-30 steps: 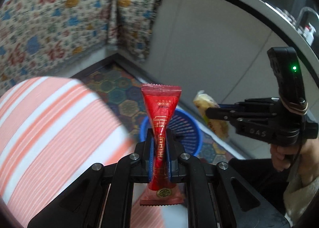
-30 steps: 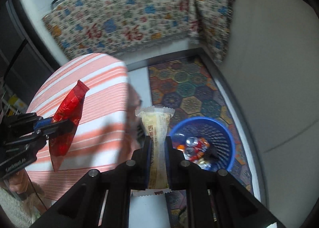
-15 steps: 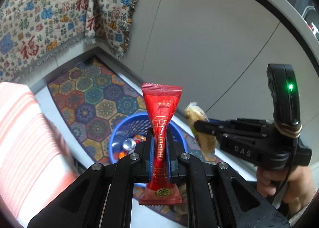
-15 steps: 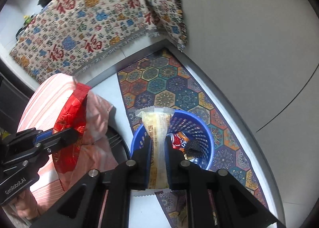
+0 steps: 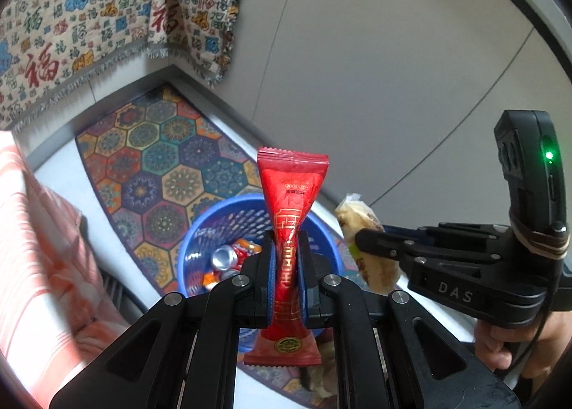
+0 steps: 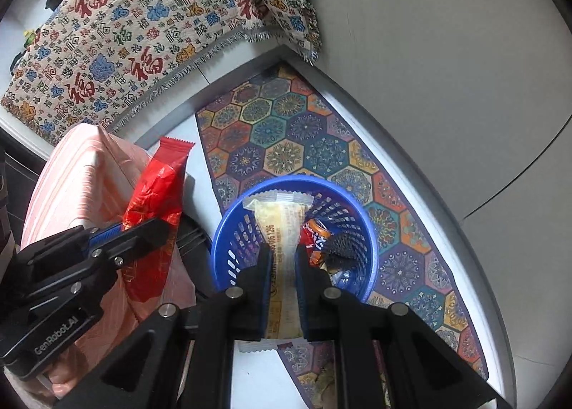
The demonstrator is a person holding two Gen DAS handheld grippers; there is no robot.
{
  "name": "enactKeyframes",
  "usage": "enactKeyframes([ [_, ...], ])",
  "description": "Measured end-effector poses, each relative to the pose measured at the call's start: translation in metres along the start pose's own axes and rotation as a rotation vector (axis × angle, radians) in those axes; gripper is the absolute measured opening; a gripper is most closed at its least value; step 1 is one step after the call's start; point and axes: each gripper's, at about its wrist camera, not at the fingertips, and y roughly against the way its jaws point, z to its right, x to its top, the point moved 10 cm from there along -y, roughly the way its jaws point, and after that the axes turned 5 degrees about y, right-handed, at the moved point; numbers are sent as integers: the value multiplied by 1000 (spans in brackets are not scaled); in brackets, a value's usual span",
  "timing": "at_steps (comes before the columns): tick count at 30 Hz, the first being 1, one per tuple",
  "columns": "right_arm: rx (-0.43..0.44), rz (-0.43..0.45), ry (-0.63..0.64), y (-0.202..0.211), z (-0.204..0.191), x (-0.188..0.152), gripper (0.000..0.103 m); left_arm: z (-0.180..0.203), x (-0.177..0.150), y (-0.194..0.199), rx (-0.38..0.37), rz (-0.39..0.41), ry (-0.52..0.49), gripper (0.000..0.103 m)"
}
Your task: Collect trash
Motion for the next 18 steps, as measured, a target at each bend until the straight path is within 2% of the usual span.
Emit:
enactKeyframes([
  [4, 8, -29, 2, -13, 1, -2, 15, -4, -1, -10, 11, -9, 11, 13],
  [6, 8, -41, -2, -19, 1, -4, 19, -5, -2, -17, 17, -21, 13, 23],
  [7, 1, -50, -9, -23, 2, -6, 23, -5, -2, -18, 20, -21, 12, 31],
  [8, -9, -54, -14, -24, 3, -6, 33, -6, -2, -19, 28, -20, 10, 40],
  [9, -15, -55, -20, -26, 6, -7, 39, -6, -2, -18, 35, -15, 8, 44],
  [11, -18, -56, -30, -26, 9, -8, 45, -7, -3, -12, 52, -5, 8, 64],
  [14, -31, -41, -50, -19, 15, -6, 55, -8, -2, 1, 89, 24, 12, 82],
  [15, -38, -34, -57, -15, 16, -6, 63, -9, -2, 9, 113, 35, 13, 86],
  [17, -58, -10, -63, 0, 14, -8, 73, -9, -4, 24, 152, 46, 11, 98],
  [18, -61, 0, -62, 7, 13, -9, 80, -8, -6, 33, 160, 48, 8, 100],
])
